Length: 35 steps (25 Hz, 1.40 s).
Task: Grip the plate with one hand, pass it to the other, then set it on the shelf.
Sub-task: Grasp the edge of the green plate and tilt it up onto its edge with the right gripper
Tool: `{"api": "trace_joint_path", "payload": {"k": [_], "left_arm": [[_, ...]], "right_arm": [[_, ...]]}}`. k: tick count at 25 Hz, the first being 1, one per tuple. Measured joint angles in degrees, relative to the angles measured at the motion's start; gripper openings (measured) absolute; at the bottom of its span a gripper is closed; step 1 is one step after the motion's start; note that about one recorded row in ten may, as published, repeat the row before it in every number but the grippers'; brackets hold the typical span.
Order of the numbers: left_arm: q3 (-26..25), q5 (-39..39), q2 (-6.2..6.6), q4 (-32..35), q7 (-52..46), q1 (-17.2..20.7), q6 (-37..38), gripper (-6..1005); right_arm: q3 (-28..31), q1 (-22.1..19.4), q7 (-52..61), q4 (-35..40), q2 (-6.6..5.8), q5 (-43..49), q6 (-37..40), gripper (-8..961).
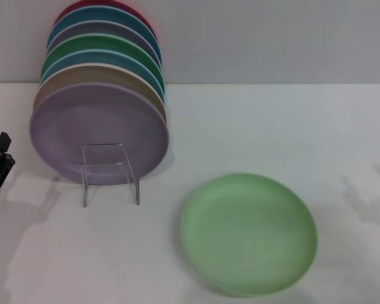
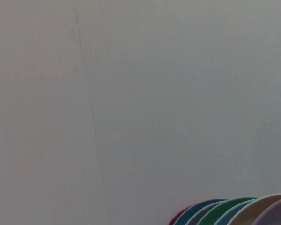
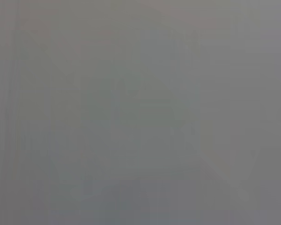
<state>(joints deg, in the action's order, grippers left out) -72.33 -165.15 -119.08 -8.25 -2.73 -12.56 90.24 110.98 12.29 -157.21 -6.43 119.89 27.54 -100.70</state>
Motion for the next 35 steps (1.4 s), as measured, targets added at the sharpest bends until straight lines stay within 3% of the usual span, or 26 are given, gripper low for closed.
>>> {"api": "trace_joint_path", "payload": {"k": [8,12,13,14,15,19,22,24,27,30,32,35], "left_arm": [[0.0,0.0,0.0,0.0,0.0,0.06,0.01,802],[0.0,-0.14,0.0,0.0,0.0,-0.13,0.03,802],[0.0,-0.24,0.0,0.0,0.0,-0.19,0.04,802],[0.0,-0.3,0.0,0.01,0.0,-0.25,0.04,801],[0.0,-0.34,0.0,0.0,0.0,-0.32,0.04,801],[0.0,-0.05,0.0,0.0,0.0,-0.53,-0.08,801],[0.0,-0.01,0.0,-0.01,0.0,-0.83,-0.47,801],[0.0,0.0,0.0,-0.05,0.0,-1.04,-0.75,801],[0.0,0.0,0.0,-0.08,0.0,-1.5,-1.17,801],[0.0,0.0,0.0,-0.09,0.0,-1.97,-1.61,801],[0.0,0.0,0.0,-0.14,-0.02,-2.22,-2.08,801],[0.0,0.0,0.0,-0.45,-0.03,-2.37,-2.75,801]], "right_arm": [[-1.04,0.36,0.84,-3.81,-0.02,0.12,-0.36,756],[-1.97,1.95,8.12,-10.76,-0.55,0.47,4.51,754],[-2.97,1.86,13.04,-19.08,-0.68,2.89,11.9,754],[-2.97,1.86,13.04,-19.08,-0.68,2.89,11.9,753],[-3.93,1.21,16.06,-25.17,-0.68,4.87,16.97,753],[-10.99,-2.07,34.15,-51.87,-0.98,18.25,45.21,751],[-13.95,-2.24,57.96,-66.29,-1.53,37.36,61.67,751],[-13.79,-1.51,75.73,-72.24,-1.63,54.52,65.91,751],[-13.49,0.21,102.14,-79.97,-1.6,80.44,64.1,752],[-12.79,1.54,123.2,-84.25,-1.23,98.99,53.13,751],[-10.67,2.79,131.62,-85.17,-1.36,105.52,43.81,750],[-6.41,4.79,136.35,-85.39,-1.64,107.96,31.98,748]]}}
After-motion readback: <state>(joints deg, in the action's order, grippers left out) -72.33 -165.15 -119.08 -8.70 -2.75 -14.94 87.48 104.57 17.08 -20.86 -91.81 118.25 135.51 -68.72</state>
